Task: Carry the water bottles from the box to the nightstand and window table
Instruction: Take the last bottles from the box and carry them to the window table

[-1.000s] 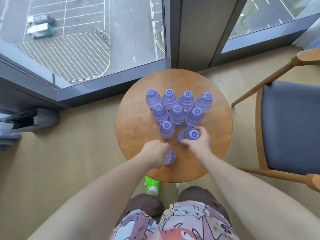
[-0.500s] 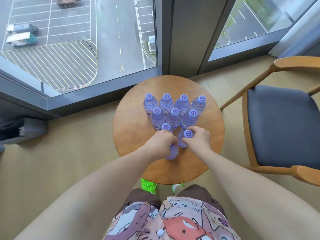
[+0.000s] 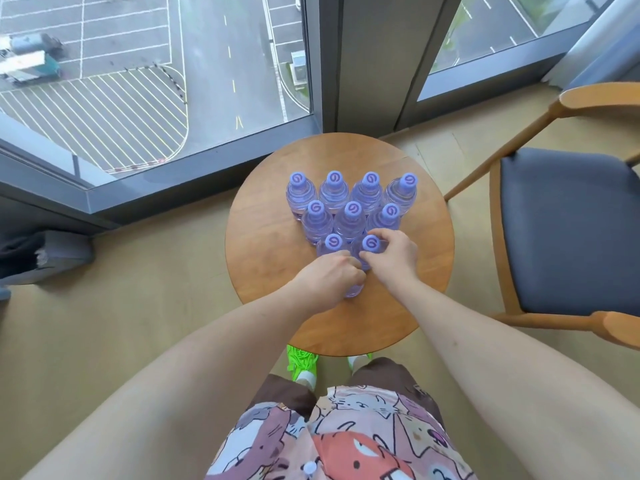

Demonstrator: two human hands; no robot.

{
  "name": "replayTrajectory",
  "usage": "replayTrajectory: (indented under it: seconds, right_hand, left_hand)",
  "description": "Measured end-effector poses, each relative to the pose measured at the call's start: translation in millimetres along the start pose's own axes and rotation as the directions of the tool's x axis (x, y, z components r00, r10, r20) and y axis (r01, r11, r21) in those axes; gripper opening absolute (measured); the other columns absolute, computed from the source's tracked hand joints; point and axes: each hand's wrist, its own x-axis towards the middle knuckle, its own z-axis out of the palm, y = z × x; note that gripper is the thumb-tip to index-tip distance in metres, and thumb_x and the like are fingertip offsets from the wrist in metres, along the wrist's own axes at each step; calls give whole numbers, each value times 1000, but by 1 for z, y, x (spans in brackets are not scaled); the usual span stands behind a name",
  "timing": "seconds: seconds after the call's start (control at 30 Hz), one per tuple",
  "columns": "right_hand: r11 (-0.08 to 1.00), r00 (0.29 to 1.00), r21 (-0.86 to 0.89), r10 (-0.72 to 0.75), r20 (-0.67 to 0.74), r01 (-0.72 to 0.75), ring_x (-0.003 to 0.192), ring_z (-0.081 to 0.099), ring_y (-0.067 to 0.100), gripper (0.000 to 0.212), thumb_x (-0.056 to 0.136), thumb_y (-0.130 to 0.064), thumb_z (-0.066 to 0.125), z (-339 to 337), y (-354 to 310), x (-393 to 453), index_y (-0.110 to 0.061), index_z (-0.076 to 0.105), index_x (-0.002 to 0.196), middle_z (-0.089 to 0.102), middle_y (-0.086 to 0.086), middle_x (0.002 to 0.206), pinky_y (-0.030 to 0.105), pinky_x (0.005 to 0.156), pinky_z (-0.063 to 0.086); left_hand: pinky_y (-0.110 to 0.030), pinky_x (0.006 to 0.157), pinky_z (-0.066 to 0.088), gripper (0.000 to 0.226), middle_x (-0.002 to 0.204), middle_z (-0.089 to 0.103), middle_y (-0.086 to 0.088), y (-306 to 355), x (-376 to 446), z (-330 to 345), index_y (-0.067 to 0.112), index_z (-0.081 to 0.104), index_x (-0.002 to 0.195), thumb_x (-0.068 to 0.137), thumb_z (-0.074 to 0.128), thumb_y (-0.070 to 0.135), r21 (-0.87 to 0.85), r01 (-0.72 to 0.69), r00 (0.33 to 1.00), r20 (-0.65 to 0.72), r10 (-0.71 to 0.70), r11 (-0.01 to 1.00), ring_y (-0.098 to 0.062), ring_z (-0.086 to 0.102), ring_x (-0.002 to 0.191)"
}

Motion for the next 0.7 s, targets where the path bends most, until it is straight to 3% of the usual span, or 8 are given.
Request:
replayTrajectory:
  seconds: [0.1, 0.27, 0.5, 0.6, 0.7]
  right_hand:
    - [999, 999, 53, 10, 33, -12, 113, 65, 22, 46, 76, -3, 78, -6, -1, -2, -13, 72, 121, 72, 7, 116, 37, 102, 49]
    - [998, 999, 51, 31, 36, -33, 113, 65, 19, 53, 76, 2, 70, -14, -7, -5, -17, 70, 126, 72, 4, 118, 34, 101, 50]
    - [990, 992, 89, 113, -61, -108, 102, 64, 19, 51, 74, 3, 67, -18, -4, -26, -16, 69, 122, 66, -1, 104, 22, 86, 45]
    - [984, 982, 67, 168, -86, -162, 102, 65, 22, 41, 76, 0, 67, -16, 0, -41, -17, 71, 113, 70, 3, 104, 28, 86, 49]
    - [977, 977, 12, 212, -38, -211, 103, 66, 26, 35, 79, -2, 65, -11, 0, -53, -16, 72, 109, 72, 5, 103, 29, 85, 51]
  left_hand:
    - [-31, 81, 36, 26, 96, 65, -11, -1, 5, -3, 7, 68, 91, 81, 51, -10, 3, -44, 999, -11, 44, 999, -31, 56, 99]
    - [-32, 81, 39, 27, 98, 64, -10, -4, 6, -3, 6, 68, 94, 83, 50, -10, 8, -103, 994, -21, 103, 995, -31, 55, 101]
    - [-36, 98, 44, 50, 132, 55, -6, 1, -5, 9, 11, 61, 131, 87, 47, -9, 46, -84, 996, -20, 85, 995, -26, 50, 118]
    - [-43, 90, 49, 55, 132, 55, -7, -1, -16, 6, 11, 56, 137, 86, 49, -9, -20, -33, 993, -114, 30, 999, -28, 50, 118]
    - [-44, 77, 52, 48, 127, 59, -9, -12, -29, -4, 10, 61, 129, 84, 55, -7, -33, 29, 964, -263, -36, 999, -31, 51, 113]
